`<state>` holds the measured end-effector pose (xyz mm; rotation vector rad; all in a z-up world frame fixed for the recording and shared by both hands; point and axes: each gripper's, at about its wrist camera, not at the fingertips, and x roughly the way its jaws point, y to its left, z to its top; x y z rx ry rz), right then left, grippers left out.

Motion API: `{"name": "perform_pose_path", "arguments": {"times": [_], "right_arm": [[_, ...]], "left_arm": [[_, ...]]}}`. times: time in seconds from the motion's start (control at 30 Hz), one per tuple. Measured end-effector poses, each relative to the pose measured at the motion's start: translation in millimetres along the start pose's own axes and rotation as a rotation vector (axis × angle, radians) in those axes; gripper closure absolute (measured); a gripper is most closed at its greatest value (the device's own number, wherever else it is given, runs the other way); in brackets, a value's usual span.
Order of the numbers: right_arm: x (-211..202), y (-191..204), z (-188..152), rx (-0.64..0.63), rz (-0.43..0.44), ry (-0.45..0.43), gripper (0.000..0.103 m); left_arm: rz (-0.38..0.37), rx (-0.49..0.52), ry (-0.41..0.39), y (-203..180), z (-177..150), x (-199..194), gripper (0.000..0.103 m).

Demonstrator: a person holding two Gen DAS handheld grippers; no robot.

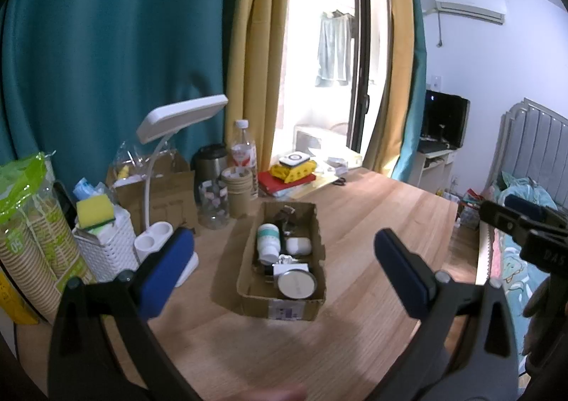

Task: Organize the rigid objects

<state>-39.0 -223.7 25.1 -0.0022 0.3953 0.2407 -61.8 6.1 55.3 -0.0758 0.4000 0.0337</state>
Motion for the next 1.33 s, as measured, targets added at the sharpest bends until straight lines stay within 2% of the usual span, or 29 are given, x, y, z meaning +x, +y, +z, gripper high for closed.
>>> {"name": "perform_pose_path", "arguments": {"times": [1.33], "right_arm": [[1.3,0.6,6.6,-0.01,-0.044,-0.026,0.02]], "left_arm": [[-0.016,0.006,0.004,-9.9,4.4,2.2,0.001]]}}
